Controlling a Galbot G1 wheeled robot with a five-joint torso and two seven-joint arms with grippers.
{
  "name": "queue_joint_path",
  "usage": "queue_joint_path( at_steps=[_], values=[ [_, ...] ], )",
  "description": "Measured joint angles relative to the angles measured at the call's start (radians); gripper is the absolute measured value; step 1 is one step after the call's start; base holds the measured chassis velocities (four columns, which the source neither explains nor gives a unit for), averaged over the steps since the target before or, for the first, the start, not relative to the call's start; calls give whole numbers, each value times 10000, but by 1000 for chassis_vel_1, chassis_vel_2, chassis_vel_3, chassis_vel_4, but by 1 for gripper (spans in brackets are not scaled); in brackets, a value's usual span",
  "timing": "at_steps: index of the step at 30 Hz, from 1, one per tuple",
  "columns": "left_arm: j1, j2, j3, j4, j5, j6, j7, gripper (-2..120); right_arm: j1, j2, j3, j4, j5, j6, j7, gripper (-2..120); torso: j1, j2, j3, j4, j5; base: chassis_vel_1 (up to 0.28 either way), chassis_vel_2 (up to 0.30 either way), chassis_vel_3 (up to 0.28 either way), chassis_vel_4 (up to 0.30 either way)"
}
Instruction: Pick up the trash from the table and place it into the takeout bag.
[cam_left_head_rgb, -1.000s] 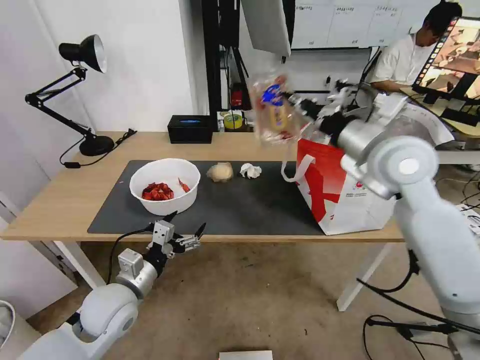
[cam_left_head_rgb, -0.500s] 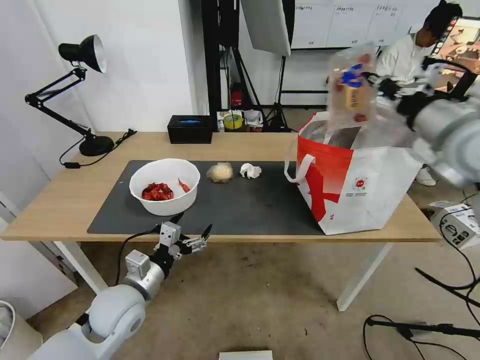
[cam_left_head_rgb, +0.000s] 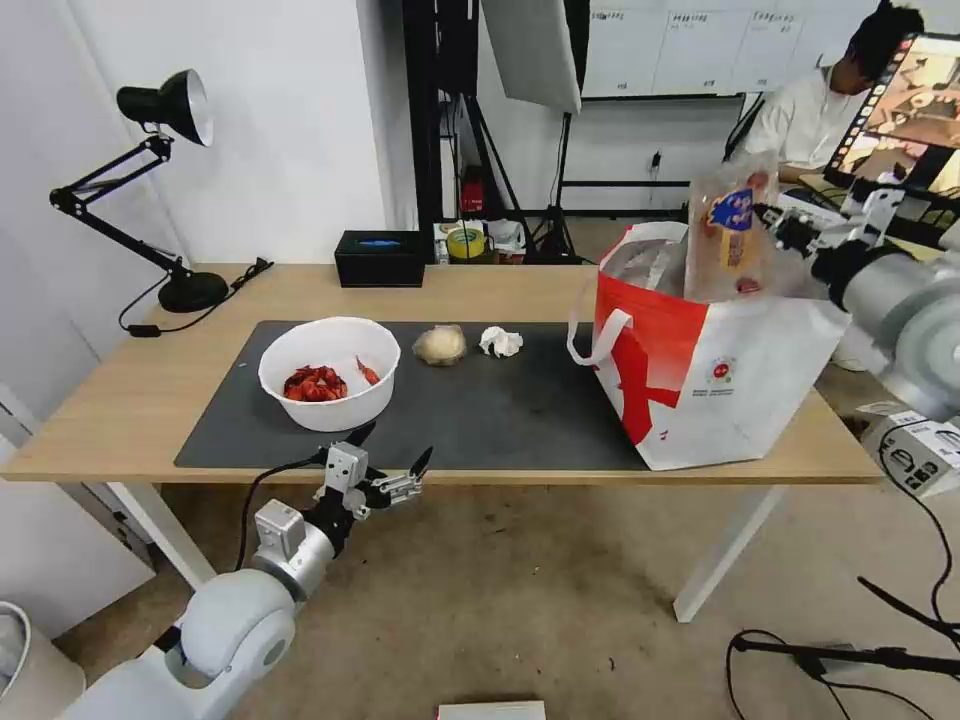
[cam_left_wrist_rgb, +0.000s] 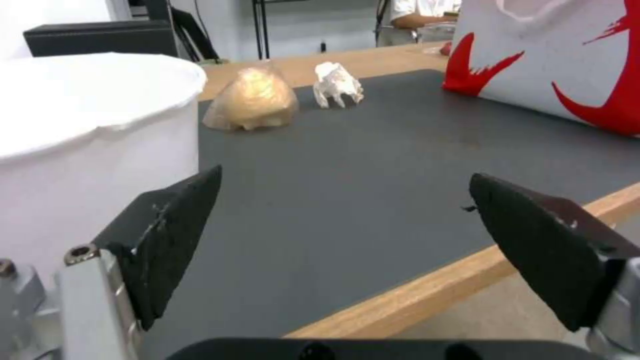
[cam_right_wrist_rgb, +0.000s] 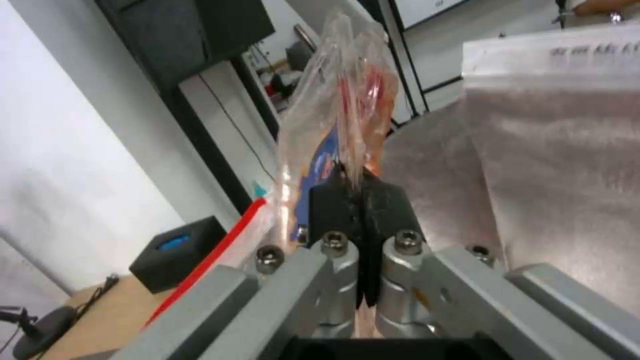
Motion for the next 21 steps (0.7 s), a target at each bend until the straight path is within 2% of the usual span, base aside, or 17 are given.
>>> queue_joint_path(
  at_steps=[15, 17, 19, 21],
  values=[
    [18, -1, 16, -98, 20, 23, -7, 100, -631, 23, 404, 332, 284, -381, 41, 1, 0, 0, 0, -1, 0, 0, 0, 0, 0],
    [11, 40, 14, -125, 21, 29, -14, 100, -637, 23, 435, 358, 365, -488, 43, 13, 0, 0, 0, -1, -1, 0, 0, 0, 0],
    [4, 51, 14, -129, 19, 32, -16, 100, -631, 23, 434, 359, 380, -511, 43, 15, 0, 0, 0, -1, -1, 0, 0, 0, 0],
    [-11, 66, 5, -130, 18, 35, -25, 100, -571, 23, 434, 359, 418, -562, 43, 27, 0, 0, 0, -1, -1, 0, 0, 0, 0]
  ],
)
